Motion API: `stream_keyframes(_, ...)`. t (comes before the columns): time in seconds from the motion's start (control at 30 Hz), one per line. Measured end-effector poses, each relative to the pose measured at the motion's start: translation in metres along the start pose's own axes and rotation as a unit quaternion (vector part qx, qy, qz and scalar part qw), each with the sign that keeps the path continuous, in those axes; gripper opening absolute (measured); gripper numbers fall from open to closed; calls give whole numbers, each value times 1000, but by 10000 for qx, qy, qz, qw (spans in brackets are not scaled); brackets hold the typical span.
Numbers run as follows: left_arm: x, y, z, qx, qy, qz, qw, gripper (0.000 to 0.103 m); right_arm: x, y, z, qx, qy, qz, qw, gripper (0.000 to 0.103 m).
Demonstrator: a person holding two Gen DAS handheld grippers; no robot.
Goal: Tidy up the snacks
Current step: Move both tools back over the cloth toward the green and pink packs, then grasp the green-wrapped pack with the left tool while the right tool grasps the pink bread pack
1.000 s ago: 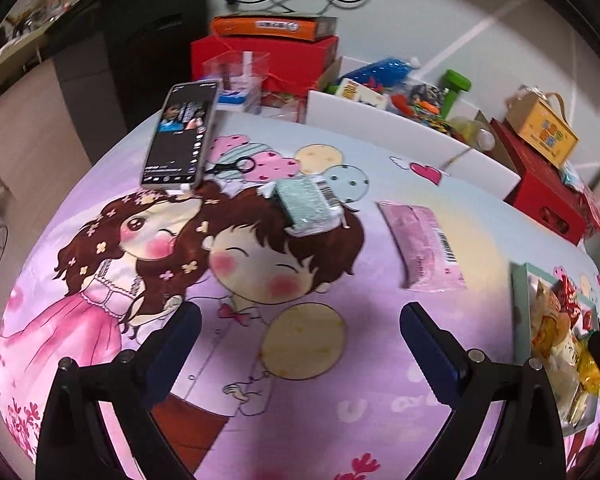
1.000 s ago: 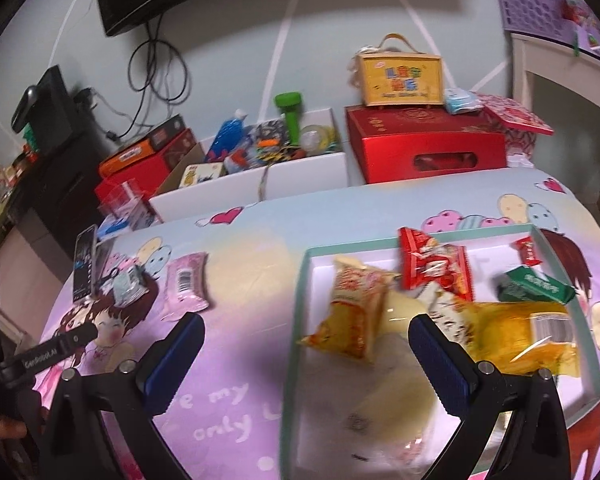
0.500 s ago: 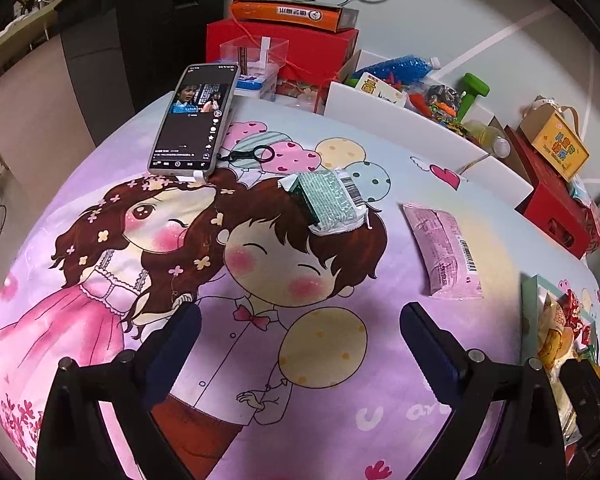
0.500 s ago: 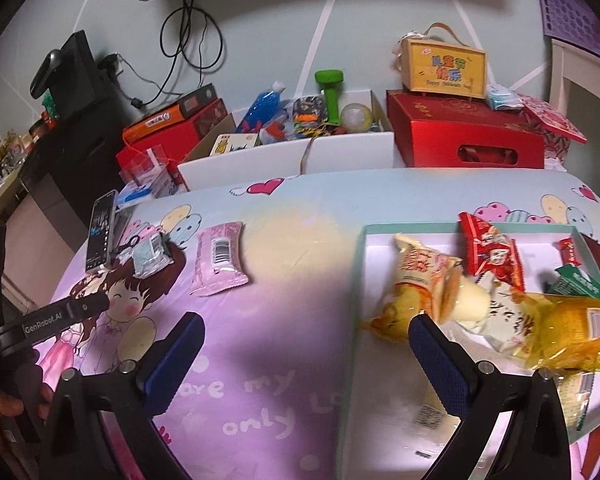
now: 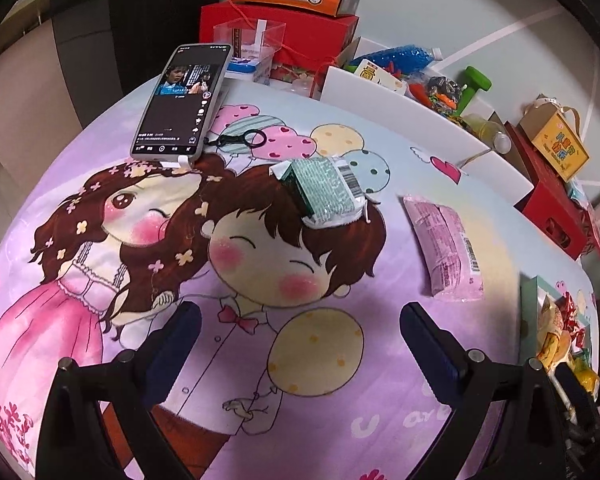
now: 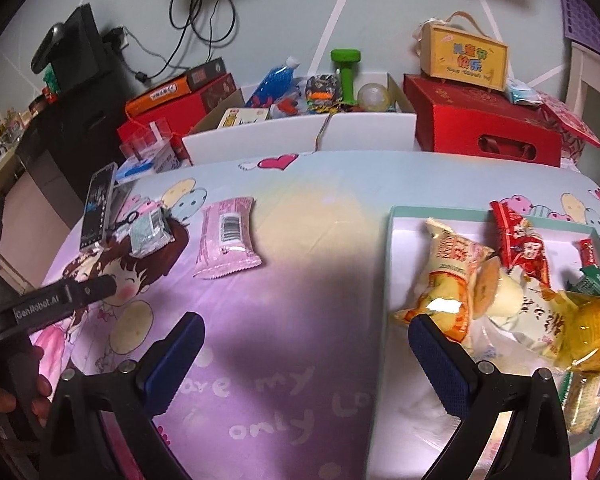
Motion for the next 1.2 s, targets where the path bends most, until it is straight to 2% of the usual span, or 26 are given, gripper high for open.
stream_keyframes(0.17, -4, 11, -5, 74, -39, 46, 10000, 100, -8, 2, -17, -143, 112, 18, 9998, 103)
stream_keyframes(0.47, -10, 40, -24, 11, -85, -125, 9999, 99, -26, 32, -49, -73, 279, 60, 9996, 103)
stream_keyframes(0.63, -16, 60, -41, -221, -293, 129, 9992, 99, -31, 47, -76, -327, 500, -60, 9982, 103)
stream_keyframes(0.77, -8, 70, -59, -466, -547, 241, 9971, 99, -34, 55, -97, -511, 521, -88, 9973, 101)
stream_keyframes(1.2, 19, 75, -103, -958, -605, 29, 9936, 94, -70, 58, -139, -999, 586, 412, 9924, 96)
Point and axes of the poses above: each gripper's, at about its wrist camera, not at the fingertips, and z roughly against the way its jaws point, x to its right, y to its top, the point moved 1 cm from there along -z, roughly the way its jaws point, and after that the axes turned 10 degrees about x, right-handed, at the moved point
